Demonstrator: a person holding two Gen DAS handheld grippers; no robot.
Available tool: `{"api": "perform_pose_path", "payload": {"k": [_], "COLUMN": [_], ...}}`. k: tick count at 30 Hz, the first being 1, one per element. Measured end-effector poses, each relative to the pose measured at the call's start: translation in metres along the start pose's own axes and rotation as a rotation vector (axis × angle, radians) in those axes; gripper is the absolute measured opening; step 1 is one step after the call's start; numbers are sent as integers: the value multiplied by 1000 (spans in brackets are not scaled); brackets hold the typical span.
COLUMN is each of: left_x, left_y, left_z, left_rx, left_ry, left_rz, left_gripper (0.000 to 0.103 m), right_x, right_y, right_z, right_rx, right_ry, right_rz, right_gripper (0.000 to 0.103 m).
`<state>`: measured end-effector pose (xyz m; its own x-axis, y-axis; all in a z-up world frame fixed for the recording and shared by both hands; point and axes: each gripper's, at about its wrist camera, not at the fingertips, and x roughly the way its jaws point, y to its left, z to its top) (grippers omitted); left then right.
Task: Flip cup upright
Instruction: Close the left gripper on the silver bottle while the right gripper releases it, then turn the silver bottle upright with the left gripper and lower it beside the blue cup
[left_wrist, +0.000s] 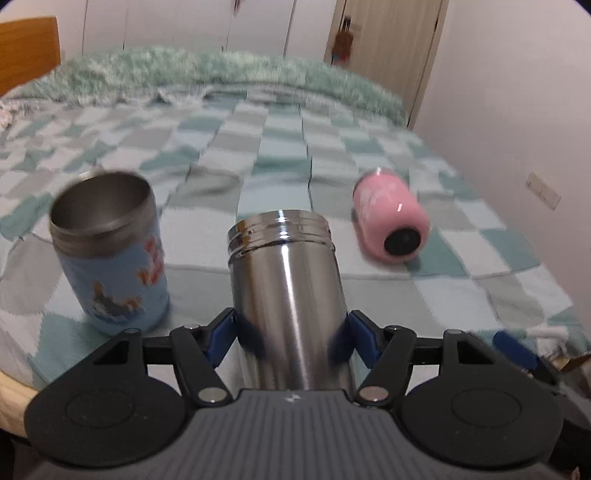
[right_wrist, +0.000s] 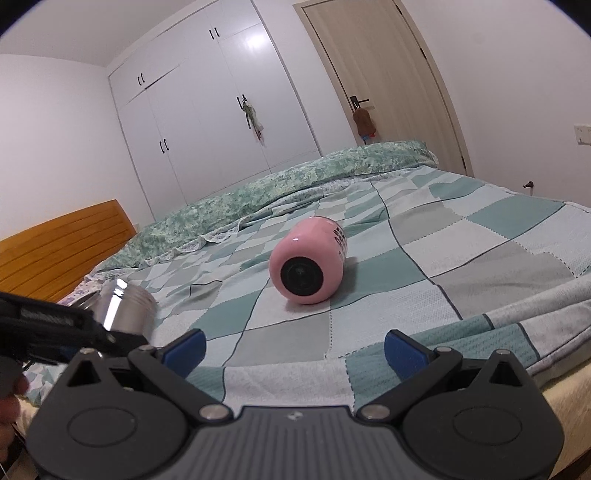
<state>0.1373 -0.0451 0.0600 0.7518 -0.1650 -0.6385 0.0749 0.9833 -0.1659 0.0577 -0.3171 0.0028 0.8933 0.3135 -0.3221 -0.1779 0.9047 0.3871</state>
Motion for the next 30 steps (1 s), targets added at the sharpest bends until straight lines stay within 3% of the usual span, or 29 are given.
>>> {"api": "perform_pose_path", "payload": {"k": [5, 12, 15, 26, 30], "left_x": [-17, -12, -3, 31, 27], "left_y": [-1, -19, -22, -7, -3], "left_z": [11, 19, 21, 11, 2], "left_rx": [29, 153, 175, 159, 151], "left_ry": [-116, -286, -301, -241, -286], "left_rz": [6, 140, 166, 199, 186], "left_gripper": [66, 64, 64, 64, 64], "right_x": [0, 1, 1, 1, 1], "right_y": [1, 4, 7, 11, 12], "right_z": [-1, -2, -2, -3, -3], "right_rx": [-3, -21, -36, -66, -68], "right_ry": [-1, -2, -4, -7, -6], "right_rz": [-3, -10, -15, -23, -23], "right_gripper": [103, 103, 103, 103, 103]}}
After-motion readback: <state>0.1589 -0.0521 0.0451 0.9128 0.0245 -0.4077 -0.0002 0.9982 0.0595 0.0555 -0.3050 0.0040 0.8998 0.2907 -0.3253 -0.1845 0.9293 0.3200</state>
